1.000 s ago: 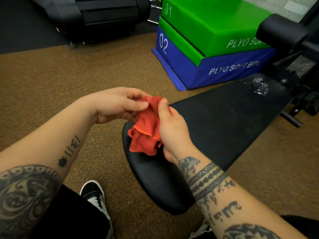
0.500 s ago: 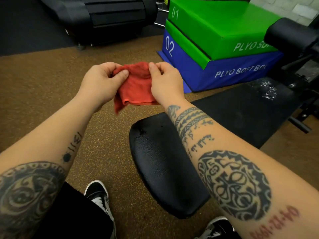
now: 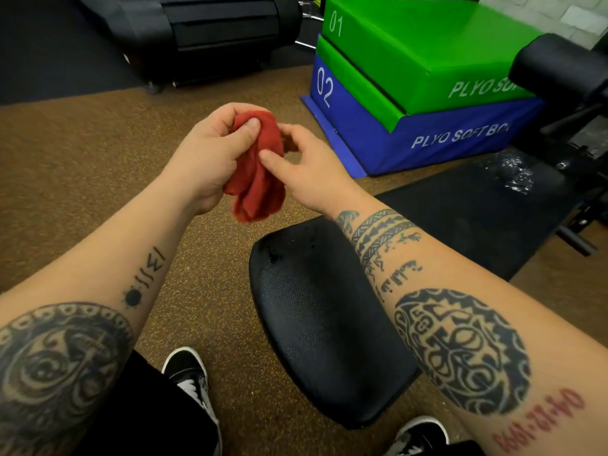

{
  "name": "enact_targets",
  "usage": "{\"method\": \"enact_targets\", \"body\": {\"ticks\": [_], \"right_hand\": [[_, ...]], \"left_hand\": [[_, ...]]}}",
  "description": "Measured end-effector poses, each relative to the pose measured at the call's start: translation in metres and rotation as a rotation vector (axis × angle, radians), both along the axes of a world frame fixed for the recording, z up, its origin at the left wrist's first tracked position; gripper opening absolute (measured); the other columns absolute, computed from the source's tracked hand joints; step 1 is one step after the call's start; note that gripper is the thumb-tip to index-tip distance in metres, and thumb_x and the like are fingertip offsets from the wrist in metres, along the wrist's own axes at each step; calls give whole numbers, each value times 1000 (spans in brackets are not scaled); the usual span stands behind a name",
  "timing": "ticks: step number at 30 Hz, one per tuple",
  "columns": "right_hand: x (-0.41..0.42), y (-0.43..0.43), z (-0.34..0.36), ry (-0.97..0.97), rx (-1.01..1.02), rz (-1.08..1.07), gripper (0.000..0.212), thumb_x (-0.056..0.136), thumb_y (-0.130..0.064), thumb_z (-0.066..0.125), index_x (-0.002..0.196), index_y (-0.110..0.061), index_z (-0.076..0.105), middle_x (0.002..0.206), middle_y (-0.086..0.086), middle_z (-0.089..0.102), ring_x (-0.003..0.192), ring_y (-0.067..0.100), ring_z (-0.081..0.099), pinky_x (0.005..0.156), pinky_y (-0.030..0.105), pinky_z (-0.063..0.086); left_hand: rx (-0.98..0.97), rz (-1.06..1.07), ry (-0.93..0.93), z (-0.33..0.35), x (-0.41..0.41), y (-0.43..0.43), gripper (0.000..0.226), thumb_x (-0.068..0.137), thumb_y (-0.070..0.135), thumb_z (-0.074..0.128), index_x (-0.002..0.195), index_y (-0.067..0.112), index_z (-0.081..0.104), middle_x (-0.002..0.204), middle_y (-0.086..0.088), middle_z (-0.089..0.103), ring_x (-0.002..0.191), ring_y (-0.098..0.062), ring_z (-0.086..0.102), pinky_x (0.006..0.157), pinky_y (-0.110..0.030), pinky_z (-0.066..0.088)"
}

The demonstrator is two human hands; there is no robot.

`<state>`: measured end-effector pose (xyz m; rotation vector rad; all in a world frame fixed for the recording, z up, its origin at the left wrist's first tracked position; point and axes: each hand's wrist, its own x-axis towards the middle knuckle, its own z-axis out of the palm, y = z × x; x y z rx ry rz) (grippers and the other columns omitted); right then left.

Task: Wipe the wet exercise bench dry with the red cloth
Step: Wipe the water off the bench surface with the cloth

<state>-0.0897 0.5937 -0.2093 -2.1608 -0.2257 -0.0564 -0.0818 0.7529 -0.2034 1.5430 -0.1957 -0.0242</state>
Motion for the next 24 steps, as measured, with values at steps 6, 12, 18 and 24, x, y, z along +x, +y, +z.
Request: {"method": "enact_targets", "body": {"ticks": [6, 12, 18, 24], "right_hand": [[-2, -16, 13, -34, 129, -49, 31, 91, -47, 65, 76, -23, 52, 70, -11, 58, 67, 8, 55, 67, 35, 48], [-2, -46, 28, -31, 315, -157, 23, 81, -38, 78, 82, -23, 61, 79, -5, 69, 77, 11, 65, 76, 40, 58], [-32, -64, 9, 40, 405, 5, 45, 85, -30, 71, 127, -21, 58, 122, 4, 67, 110, 15, 66, 92, 35, 55], [-58, -63, -4, -183, 47, -238, 66, 99, -41, 54, 156, -24, 26, 136, 2, 49, 119, -1, 48, 93, -4, 30]], "left_hand": [[31, 16, -108, 3, 1, -6, 28, 94, 34, 64, 121, 27, 62, 104, 6, 67, 93, -5, 62, 82, -26, 52], [-170, -235, 271, 6, -6, -18, 28, 85, 18, 66, 112, 13, 61, 90, -1, 73, 78, -12, 69, 66, -28, 58], [-307, 24, 231, 9, -14, -56, 30, 91, 3, 65, 115, 19, 57, 100, -4, 72, 78, -19, 71, 63, -35, 60], [-470, -284, 366, 17, -36, -83, 31, 98, 24, 48, 124, 13, 62, 110, -11, 73, 92, -24, 72, 77, -36, 59]]}}
